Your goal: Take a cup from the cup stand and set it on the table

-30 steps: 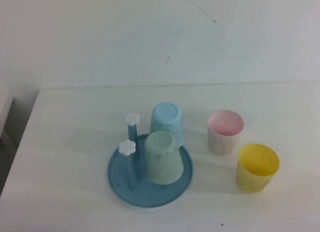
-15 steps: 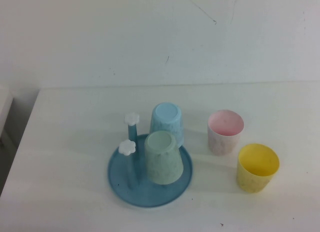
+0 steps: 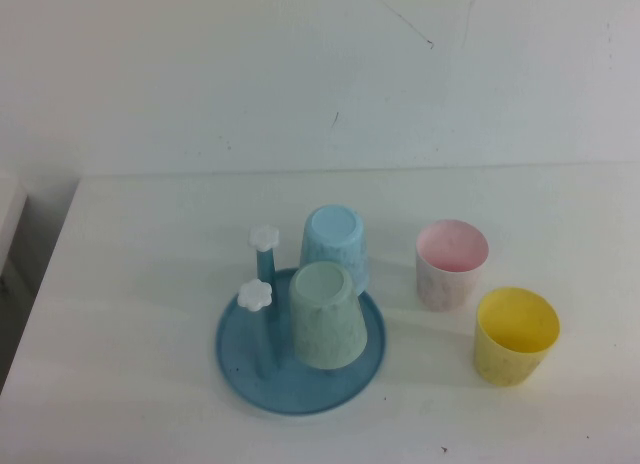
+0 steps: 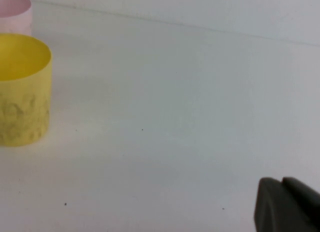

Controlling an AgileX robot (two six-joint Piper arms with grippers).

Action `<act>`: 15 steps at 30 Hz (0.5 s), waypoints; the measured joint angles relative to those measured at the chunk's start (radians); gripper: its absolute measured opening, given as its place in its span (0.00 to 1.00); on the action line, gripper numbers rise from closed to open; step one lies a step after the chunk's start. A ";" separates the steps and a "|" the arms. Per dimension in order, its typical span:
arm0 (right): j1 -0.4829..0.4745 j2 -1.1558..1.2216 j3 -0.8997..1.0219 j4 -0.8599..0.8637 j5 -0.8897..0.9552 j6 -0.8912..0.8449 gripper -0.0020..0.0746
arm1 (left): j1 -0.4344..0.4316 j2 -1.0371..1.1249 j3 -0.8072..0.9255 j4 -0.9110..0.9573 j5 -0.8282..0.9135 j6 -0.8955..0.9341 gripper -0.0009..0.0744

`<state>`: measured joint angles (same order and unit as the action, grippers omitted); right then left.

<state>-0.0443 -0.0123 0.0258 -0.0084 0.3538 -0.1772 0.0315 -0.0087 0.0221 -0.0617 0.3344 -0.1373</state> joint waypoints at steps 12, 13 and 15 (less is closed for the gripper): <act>-0.007 0.000 0.000 -0.028 0.001 0.110 0.02 | 0.000 0.000 0.000 0.000 0.000 0.000 0.01; -0.007 0.000 0.000 -0.028 0.001 0.111 0.02 | 0.000 0.000 0.000 0.000 0.000 0.000 0.01; -0.007 0.000 0.000 -0.028 0.001 0.112 0.02 | 0.000 0.000 0.000 0.000 0.000 0.000 0.01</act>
<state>-0.0510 -0.0123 0.0258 -0.0363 0.3552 -0.0648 0.0315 -0.0087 0.0221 -0.0617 0.3344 -0.1373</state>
